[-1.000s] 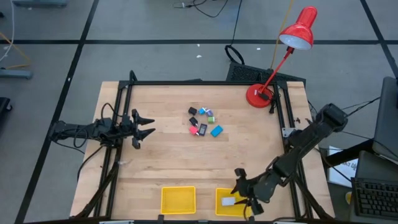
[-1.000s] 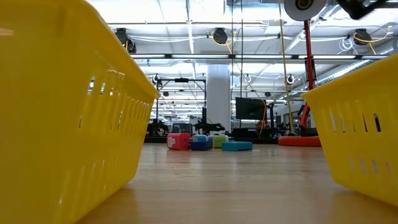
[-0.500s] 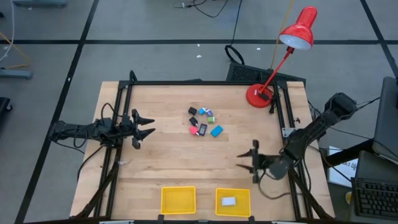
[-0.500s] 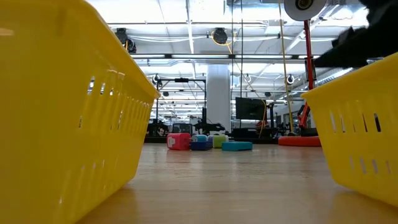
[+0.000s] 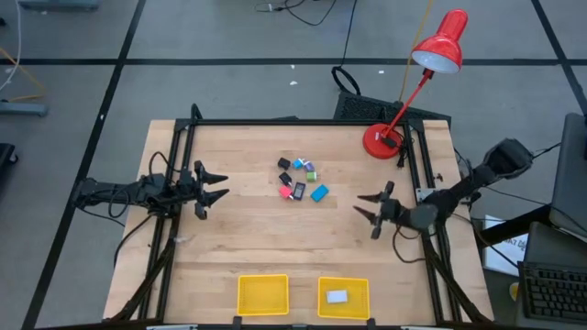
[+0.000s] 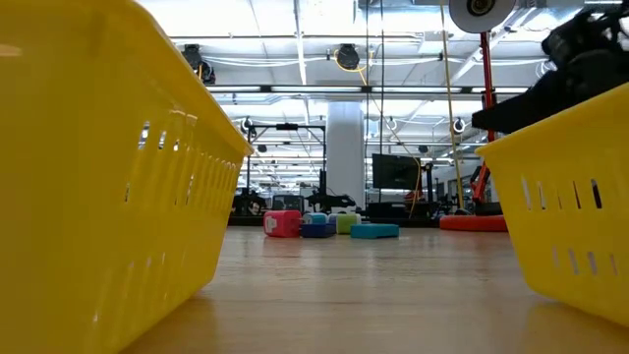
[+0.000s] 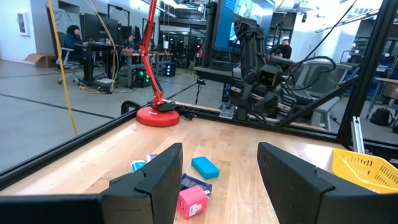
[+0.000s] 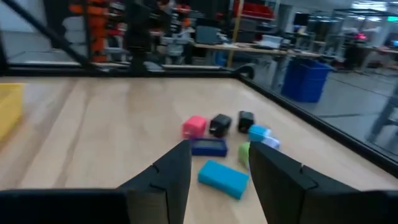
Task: Pick & Place Office items
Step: Put the blue digital clock into the right yellow bin
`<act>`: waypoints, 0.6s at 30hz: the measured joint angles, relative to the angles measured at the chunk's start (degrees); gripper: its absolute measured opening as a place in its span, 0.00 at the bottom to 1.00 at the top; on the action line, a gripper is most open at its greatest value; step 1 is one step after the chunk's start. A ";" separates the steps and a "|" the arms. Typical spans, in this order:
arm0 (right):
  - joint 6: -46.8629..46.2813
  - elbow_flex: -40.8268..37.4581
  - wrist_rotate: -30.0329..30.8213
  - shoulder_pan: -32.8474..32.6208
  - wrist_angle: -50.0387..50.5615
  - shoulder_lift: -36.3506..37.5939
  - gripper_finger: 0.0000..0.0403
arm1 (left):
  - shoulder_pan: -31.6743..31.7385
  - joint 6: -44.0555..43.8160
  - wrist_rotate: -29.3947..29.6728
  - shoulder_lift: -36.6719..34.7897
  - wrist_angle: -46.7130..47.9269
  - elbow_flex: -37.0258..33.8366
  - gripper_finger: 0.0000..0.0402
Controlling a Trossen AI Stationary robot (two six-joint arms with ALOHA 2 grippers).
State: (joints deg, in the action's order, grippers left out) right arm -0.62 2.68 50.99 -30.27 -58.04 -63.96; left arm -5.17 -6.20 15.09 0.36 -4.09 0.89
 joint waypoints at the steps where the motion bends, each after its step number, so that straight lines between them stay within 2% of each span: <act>1: 0.00 0.00 0.02 1.09 -0.17 0.00 0.37 | 0.00 -0.01 0.00 0.00 0.01 0.00 0.53; 11: 1.14 -0.07 0.14 10.52 -4.75 0.00 0.37 | 0.00 -0.01 0.00 0.00 -0.01 0.00 0.53; 18: -7.79 -0.11 0.17 20.13 -4.43 0.00 0.36 | 0.00 0.00 0.00 0.00 -0.01 0.00 0.53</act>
State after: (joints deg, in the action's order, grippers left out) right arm -8.41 2.57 51.16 -10.14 -62.46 -63.96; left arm -5.17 -6.21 15.09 0.36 -4.10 0.89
